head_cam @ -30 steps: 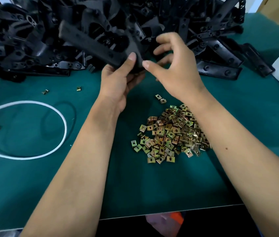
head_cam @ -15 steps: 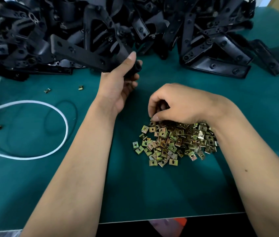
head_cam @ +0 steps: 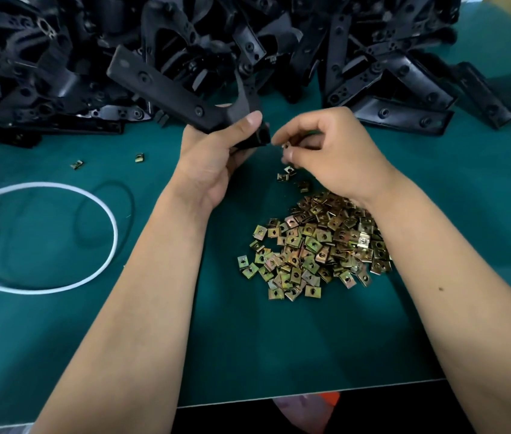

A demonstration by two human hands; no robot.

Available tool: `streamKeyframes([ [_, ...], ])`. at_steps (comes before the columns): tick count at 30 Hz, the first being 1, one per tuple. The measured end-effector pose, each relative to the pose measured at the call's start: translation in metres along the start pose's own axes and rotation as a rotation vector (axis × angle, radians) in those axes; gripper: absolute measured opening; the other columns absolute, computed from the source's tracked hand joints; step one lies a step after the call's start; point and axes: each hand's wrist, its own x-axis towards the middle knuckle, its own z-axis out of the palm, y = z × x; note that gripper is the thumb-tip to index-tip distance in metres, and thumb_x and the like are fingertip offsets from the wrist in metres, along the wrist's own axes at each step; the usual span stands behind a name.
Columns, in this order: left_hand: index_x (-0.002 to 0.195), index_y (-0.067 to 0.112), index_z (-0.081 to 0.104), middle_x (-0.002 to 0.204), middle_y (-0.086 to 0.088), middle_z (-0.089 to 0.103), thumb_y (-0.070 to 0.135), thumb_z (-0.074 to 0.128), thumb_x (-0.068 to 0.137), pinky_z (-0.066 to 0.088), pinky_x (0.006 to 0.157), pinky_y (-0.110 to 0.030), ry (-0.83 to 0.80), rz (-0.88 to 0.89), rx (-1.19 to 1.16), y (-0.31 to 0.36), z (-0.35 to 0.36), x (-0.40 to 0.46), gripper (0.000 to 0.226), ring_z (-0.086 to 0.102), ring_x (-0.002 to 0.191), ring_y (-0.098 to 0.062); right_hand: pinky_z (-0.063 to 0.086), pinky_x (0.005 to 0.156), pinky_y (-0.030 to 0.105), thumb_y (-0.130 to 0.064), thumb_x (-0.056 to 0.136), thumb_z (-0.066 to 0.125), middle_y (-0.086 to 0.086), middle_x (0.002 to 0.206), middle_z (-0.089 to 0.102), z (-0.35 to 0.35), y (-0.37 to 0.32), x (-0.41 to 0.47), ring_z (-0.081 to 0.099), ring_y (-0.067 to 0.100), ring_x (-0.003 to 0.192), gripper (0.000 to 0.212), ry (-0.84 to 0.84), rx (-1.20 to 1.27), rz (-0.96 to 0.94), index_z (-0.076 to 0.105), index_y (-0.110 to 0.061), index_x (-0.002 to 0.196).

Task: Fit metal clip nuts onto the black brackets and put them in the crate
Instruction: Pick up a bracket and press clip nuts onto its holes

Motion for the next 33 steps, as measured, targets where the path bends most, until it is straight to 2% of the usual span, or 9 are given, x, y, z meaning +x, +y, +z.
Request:
streamKeyframes([
  [2, 0.111, 0.007, 0.065, 0.096, -0.005, 0.077, 0.004, 0.076, 0.088, 0.059, 0.074, -0.028, -0.013, -0.012, 0.012, 0.0004, 0.0004, -0.0011, 0.025, 0.075, 0.089, -0.017, 0.060, 0.085, 0.025, 0.004, 0.085, 0.075, -0.002, 0.096, 0.076, -0.0005, 0.0019, 0.0011, 0.075, 0.014, 0.091, 0.034, 0.050, 0.122, 0.015, 0.077, -0.023, 0.106],
  [4, 0.106, 0.008, 0.067, 0.097, -0.005, 0.077, 0.007, 0.075, 0.090, 0.059, 0.074, -0.027, -0.032, -0.016, 0.030, 0.0002, 0.0001, -0.0017, 0.018, 0.075, 0.089, -0.017, 0.060, 0.079, 0.026, 0.006, 0.086, 0.074, 0.001, 0.093, 0.077, -0.0007, 0.0032, 0.0020, 0.076, 0.018, 0.087, 0.035, 0.093, 0.218, 0.025, 0.074, -0.019, 0.110],
  [8, 0.095, 0.015, 0.068, 0.091, -0.001, 0.077, 0.009, 0.073, 0.093, 0.057, 0.070, -0.024, -0.047, -0.031, 0.036, 0.0013, 0.0006, -0.0030, 0.008, 0.074, 0.084, -0.013, 0.057, 0.065, 0.024, 0.002, 0.089, 0.074, 0.003, 0.081, 0.077, 0.0008, 0.0041, 0.0023, 0.076, 0.020, 0.072, 0.018, 0.173, 0.284, 0.025, 0.074, -0.009, 0.103],
  [13, 0.095, 0.015, 0.067, 0.090, 0.001, 0.077, 0.006, 0.070, 0.094, 0.057, 0.072, -0.024, -0.078, -0.064, 0.047, 0.0010, 0.0016, -0.0041, 0.010, 0.073, 0.083, -0.012, 0.056, 0.067, 0.023, 0.001, 0.091, 0.069, 0.003, 0.084, 0.077, 0.0021, 0.0023, 0.0024, 0.073, 0.016, 0.075, 0.022, 0.205, 0.331, 0.026, 0.079, -0.017, 0.099],
  [18, 0.101, 0.008, 0.066, 0.096, -0.006, 0.077, 0.001, 0.067, 0.094, 0.060, 0.082, -0.031, -0.123, -0.082, -0.007, -0.0021, 0.0033, -0.0046, 0.010, 0.073, 0.090, -0.019, 0.055, 0.066, 0.024, 0.003, 0.091, 0.068, 0.007, 0.080, 0.075, 0.0041, 0.0011, 0.0015, 0.070, 0.016, 0.072, 0.023, 0.186, 0.408, 0.058, 0.077, -0.014, 0.103],
  [23, 0.108, 0.004, 0.064, 0.100, -0.009, 0.076, 0.000, 0.067, 0.094, 0.059, 0.081, -0.030, -0.118, -0.096, -0.065, -0.0030, 0.0033, -0.0039, 0.015, 0.073, 0.094, -0.021, 0.055, 0.068, 0.022, 0.002, 0.089, 0.070, 0.007, 0.083, 0.078, 0.0054, 0.0007, 0.0010, 0.073, 0.016, 0.075, 0.021, 0.204, 0.445, 0.090, 0.079, -0.015, 0.096],
  [27, 0.102, 0.005, 0.065, 0.097, -0.008, 0.077, -0.001, 0.064, 0.095, 0.059, 0.078, -0.028, -0.132, -0.106, -0.094, -0.0031, 0.0039, -0.0046, 0.009, 0.074, 0.090, -0.019, 0.055, 0.068, 0.024, 0.002, 0.089, 0.071, 0.009, 0.084, 0.078, 0.0077, 0.0011, 0.0013, 0.072, 0.016, 0.074, 0.020, 0.211, 0.467, 0.102, 0.080, -0.014, 0.096],
  [31, 0.098, 0.006, 0.068, 0.099, -0.009, 0.076, -0.001, 0.064, 0.095, 0.060, 0.085, -0.031, -0.128, -0.112, -0.118, -0.0018, 0.0041, -0.0045, 0.008, 0.073, 0.093, -0.020, 0.054, 0.066, 0.022, 0.003, 0.088, 0.071, 0.007, 0.081, 0.077, 0.0079, 0.0014, 0.0026, 0.071, 0.015, 0.073, 0.019, 0.233, 0.493, 0.117, 0.080, -0.012, 0.096],
  [33, 0.094, 0.006, 0.069, 0.096, -0.008, 0.077, -0.001, 0.063, 0.096, 0.060, 0.081, -0.030, -0.126, -0.113, -0.136, -0.0012, 0.0044, -0.0046, 0.009, 0.074, 0.090, -0.019, 0.055, 0.066, 0.023, 0.003, 0.088, 0.071, 0.007, 0.081, 0.077, 0.0082, 0.0022, 0.0030, 0.071, 0.015, 0.073, 0.019, 0.236, 0.486, 0.122, 0.080, -0.012, 0.096],
])
